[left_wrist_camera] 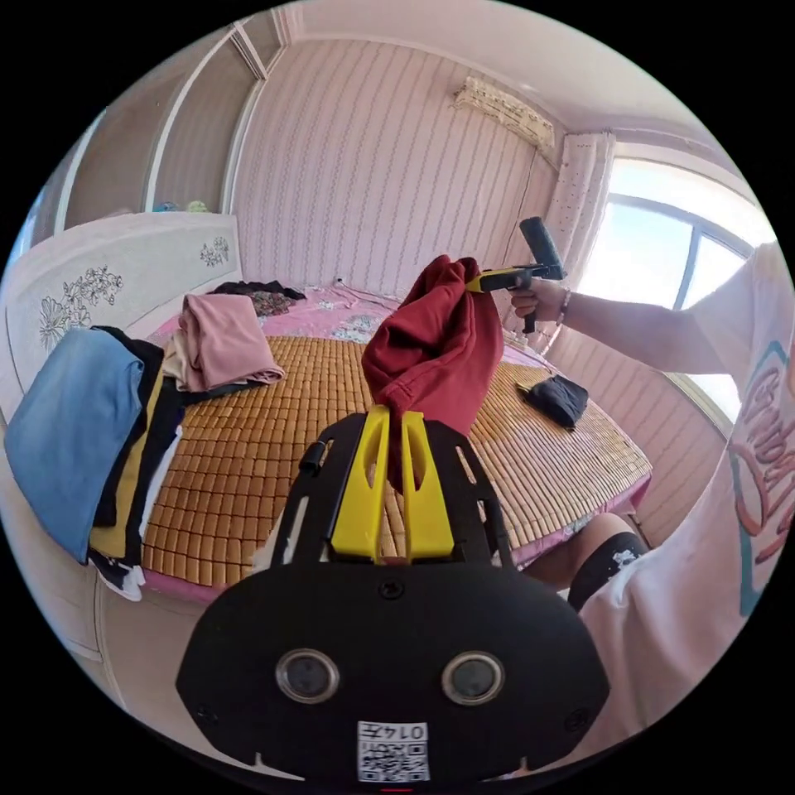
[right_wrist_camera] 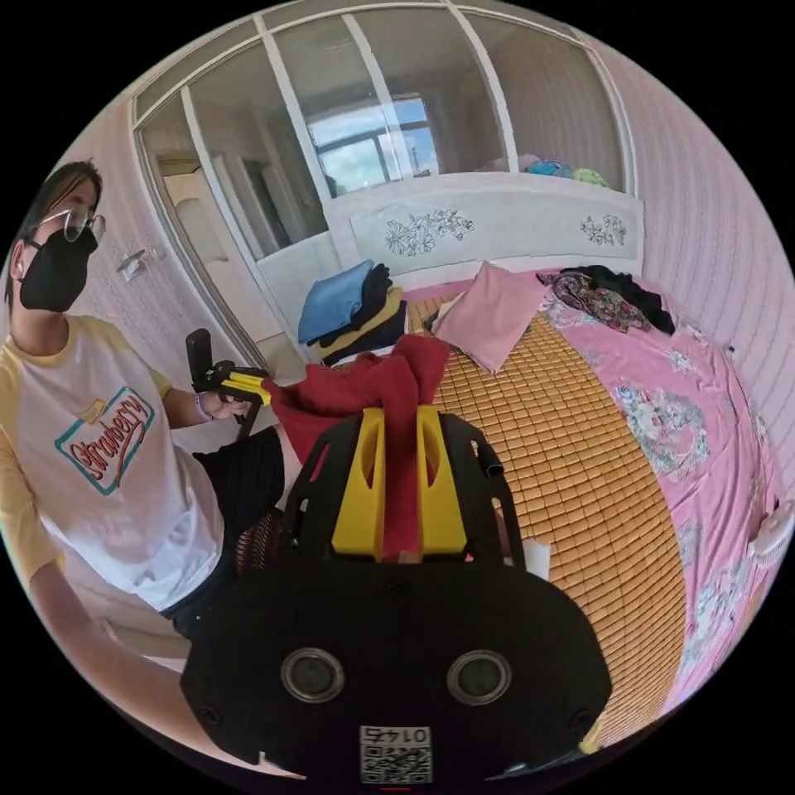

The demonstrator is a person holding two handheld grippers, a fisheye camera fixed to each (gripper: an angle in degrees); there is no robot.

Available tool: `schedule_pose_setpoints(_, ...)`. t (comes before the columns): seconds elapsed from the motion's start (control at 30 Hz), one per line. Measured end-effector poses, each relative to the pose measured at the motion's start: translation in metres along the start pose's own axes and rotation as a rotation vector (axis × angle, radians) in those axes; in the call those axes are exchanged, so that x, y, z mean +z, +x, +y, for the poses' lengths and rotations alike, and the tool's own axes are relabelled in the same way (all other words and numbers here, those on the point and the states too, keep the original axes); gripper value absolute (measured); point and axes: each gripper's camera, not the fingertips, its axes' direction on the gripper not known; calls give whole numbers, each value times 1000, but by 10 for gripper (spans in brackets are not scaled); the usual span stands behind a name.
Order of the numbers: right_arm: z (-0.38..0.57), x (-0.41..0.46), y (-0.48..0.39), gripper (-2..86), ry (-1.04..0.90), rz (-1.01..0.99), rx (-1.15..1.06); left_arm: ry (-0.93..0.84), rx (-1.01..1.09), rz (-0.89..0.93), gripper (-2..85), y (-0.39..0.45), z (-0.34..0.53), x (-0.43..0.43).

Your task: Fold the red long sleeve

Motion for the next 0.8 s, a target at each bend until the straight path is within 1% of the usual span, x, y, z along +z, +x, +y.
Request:
schedule_pose_setpoints(0.03, -48, 5, 11, 65, -18, -8, -84, 58, -13, -45, -1, -15, -12, -6)
schedule_pose_setpoints(0.07, -73, 8, 17, 66, -25, -12, -123, 118, -13, -96, 3, -31, -27, -11)
schedule_pose_setpoints(0.1, -125, 17, 31, 72, -43, -29, -183, 146, -13, -127, 6, -40, -34, -13)
schedule_pose_setpoints(0.13, -180, 32, 48, 80, -77, -37, -191, 195, -42, -185, 18, -61, -50, -13)
schedule_pose_setpoints(0.17, -208, 42, 58, 93, -100, -20, -161, 232, -132, -240, 36, -89, -65, -10)
schedule_pose_setpoints(0.2, -260, 61, 78, 119, -133, 22, -79, 246, -195, -259, 47, -105, -70, -7)
schedule_pose_setpoints(0.23, -301, 78, 98, 136, -108, 90, 55, 263, -304, -280, 70, -135, -78, 0)
schedule_pose_setpoints(0.27, -315, 85, 106, 145, -90, 114, 121, 255, -378, -278, 87, -160, -82, 10)
schedule_pose_setpoints(0.33, -331, 115, 116, 151, -11, 118, 271, 188, -381, -293, 100, -177, -84, 27)
schedule_pose_setpoints(0.37, -326, 123, 114, 151, 0, 117, 284, 138, -371, -327, 103, -177, -79, 37)
schedule_pose_setpoints(0.4, -309, 138, 106, 150, 1, 109, 270, 117, -361, -331, 103, -175, -75, 41)
schedule_pose_setpoints(0.47, -262, 157, 93, 146, -41, 106, 239, 60, -334, -270, 100, -155, -53, 53)
schedule_pose_setpoints(0.53, -161, 166, 77, 126, -95, 81, 259, 35, -352, -210, 95, -136, -33, 57)
schedule_pose_setpoints(0.57, -131, 165, 74, 119, -118, 81, 285, 12, -361, -167, 91, -123, -23, 58)
schedule_pose_setpoints(0.63, 2, 146, 52, 104, -142, 34, 461, 2, -383, -116, 86, -104, -9, 55)
schedule_pose_setpoints(0.67, 36, 139, 44, 100, -145, 19, 506, -5, -384, -79, 84, -91, -3, 54)
schedule_pose_setpoints(0.7, 102, 120, 25, 95, -160, 15, 612, -14, -383, -64, 83, -85, -1, 54)
schedule_pose_setpoints(0.73, 165, 99, 2, 93, -174, 43, 733, -37, -377, -40, 82, -73, 2, 55)
schedule_pose_setpoints(0.77, 195, 87, -10, 92, -184, 59, 799, -62, -366, -20, 82, -60, 4, 58)
schedule_pose_setpoints(0.8, 251, 62, -38, 91, -187, 95, 929, -74, -359, -10, 82, -54, 4, 60)
